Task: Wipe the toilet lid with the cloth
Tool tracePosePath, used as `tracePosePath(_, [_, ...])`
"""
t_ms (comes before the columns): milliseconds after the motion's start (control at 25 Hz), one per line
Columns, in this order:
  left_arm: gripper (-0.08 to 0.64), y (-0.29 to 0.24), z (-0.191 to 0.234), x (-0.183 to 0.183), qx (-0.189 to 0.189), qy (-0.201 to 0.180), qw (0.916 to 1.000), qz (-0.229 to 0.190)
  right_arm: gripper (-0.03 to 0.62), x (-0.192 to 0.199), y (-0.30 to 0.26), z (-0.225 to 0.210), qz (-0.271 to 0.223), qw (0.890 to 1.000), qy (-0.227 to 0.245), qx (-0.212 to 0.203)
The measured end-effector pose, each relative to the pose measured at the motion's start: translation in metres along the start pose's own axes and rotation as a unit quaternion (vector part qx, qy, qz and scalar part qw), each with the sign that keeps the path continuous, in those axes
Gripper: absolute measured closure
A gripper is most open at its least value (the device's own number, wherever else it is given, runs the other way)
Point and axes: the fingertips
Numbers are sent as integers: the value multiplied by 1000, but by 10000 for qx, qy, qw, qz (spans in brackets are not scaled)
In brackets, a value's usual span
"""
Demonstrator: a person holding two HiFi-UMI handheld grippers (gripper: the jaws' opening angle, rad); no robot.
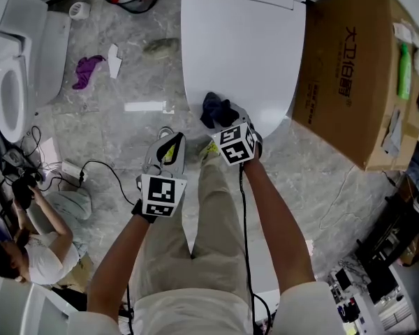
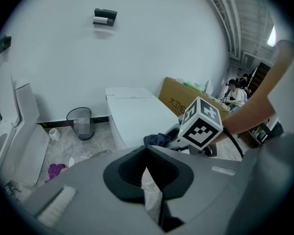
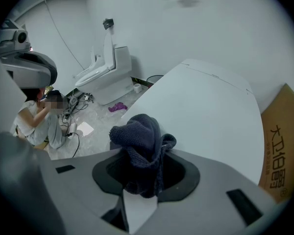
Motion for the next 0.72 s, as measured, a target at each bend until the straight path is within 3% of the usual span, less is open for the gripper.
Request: tracePosePath(720, [560,-7,-8,-6,51,-91,9999,13,463,32,10,-32,52,9997,-214,117])
Point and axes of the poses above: the fingertips, and each gripper's own axes: y backward along the fingers, z to its left, x out of its underside, and after that the axes turned 11 degrees about z, right-handed
